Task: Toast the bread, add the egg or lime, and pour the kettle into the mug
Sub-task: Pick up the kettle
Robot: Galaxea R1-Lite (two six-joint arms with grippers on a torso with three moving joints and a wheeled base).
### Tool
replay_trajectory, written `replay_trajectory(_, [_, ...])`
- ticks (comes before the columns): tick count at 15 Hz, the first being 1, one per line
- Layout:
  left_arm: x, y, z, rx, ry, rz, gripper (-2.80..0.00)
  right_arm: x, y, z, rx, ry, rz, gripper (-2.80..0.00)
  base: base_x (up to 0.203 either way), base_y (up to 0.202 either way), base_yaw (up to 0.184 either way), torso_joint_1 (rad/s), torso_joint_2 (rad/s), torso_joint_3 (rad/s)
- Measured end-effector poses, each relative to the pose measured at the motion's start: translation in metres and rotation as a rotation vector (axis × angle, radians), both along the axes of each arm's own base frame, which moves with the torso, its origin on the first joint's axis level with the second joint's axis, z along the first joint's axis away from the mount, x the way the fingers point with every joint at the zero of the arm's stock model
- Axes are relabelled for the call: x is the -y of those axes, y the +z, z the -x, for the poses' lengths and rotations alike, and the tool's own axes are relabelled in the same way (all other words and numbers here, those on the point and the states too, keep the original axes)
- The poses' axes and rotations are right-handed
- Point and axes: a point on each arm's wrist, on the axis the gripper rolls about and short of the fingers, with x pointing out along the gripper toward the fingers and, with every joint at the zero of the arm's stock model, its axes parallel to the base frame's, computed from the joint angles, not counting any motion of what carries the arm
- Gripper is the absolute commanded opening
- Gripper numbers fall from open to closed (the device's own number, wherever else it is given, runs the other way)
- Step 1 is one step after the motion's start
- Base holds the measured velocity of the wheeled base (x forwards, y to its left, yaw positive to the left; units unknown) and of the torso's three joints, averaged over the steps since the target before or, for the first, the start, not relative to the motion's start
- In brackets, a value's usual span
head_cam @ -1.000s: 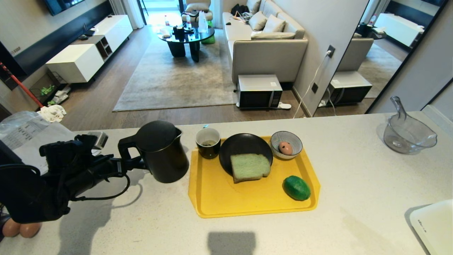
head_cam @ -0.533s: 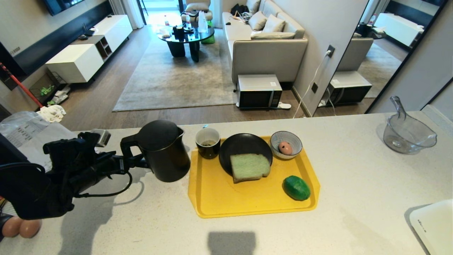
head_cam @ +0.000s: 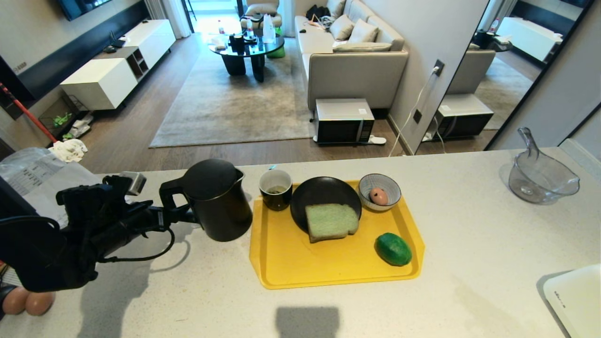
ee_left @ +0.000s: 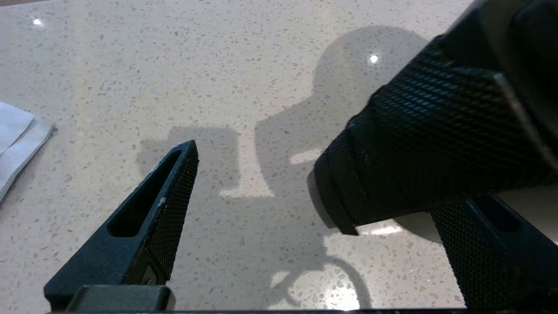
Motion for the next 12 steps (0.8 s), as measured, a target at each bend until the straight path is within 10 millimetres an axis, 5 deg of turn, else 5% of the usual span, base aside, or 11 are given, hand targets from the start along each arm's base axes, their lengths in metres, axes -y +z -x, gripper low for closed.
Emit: replay_trajectory(12, [-0.013, 0.001, -0.011, 0.025, 0.024, -0.001, 0.0, 0.0, 0.0, 0.0, 0.0, 0.001, 0.0, -2.8, 0.0, 0.0, 0.0, 0.0, 0.0, 0.0])
